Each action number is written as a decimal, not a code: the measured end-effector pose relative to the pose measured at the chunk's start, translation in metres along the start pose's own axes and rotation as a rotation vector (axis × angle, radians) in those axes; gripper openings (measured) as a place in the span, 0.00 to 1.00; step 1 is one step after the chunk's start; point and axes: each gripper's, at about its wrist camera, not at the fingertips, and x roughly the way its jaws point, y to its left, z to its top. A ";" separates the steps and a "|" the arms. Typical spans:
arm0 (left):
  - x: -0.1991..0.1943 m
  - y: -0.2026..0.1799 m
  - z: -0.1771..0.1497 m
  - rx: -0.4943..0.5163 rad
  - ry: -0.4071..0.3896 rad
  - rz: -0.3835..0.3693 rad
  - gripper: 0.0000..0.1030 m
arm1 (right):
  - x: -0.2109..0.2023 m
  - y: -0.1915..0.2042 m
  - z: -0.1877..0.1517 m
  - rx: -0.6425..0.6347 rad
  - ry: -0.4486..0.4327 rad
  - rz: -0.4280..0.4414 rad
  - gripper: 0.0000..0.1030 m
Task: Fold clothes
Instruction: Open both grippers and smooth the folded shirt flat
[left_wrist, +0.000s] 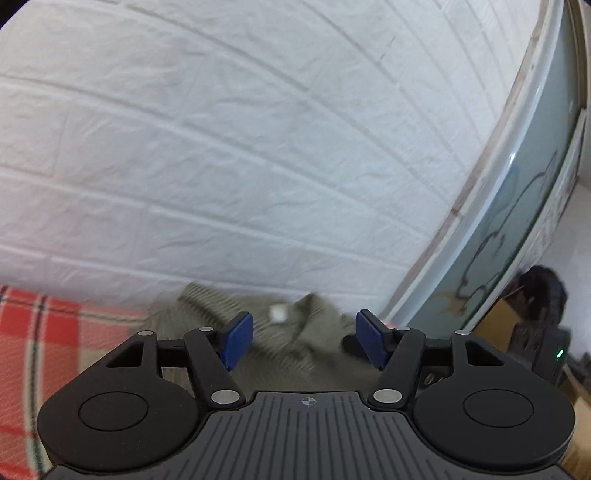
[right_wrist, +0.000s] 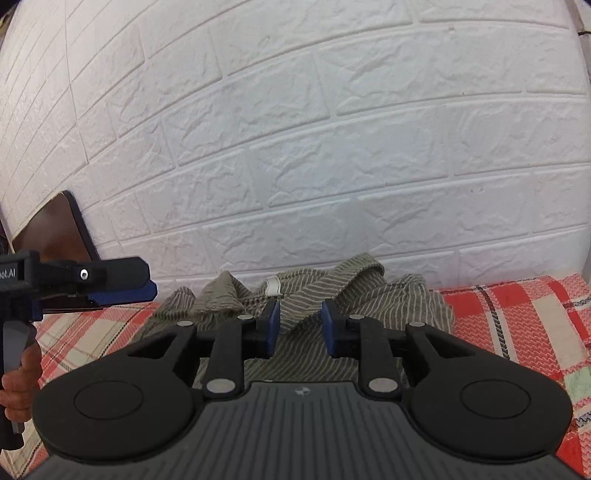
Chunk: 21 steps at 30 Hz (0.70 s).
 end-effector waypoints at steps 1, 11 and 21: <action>0.005 -0.002 0.002 -0.002 0.002 -0.006 0.74 | -0.001 0.000 0.001 0.006 -0.005 0.000 0.27; 0.029 0.021 -0.037 -0.047 0.127 0.094 0.72 | -0.017 -0.006 -0.006 0.021 0.013 -0.030 0.38; -0.047 -0.031 -0.086 0.226 0.057 0.316 0.81 | -0.057 -0.003 -0.037 -0.028 -0.026 -0.115 0.38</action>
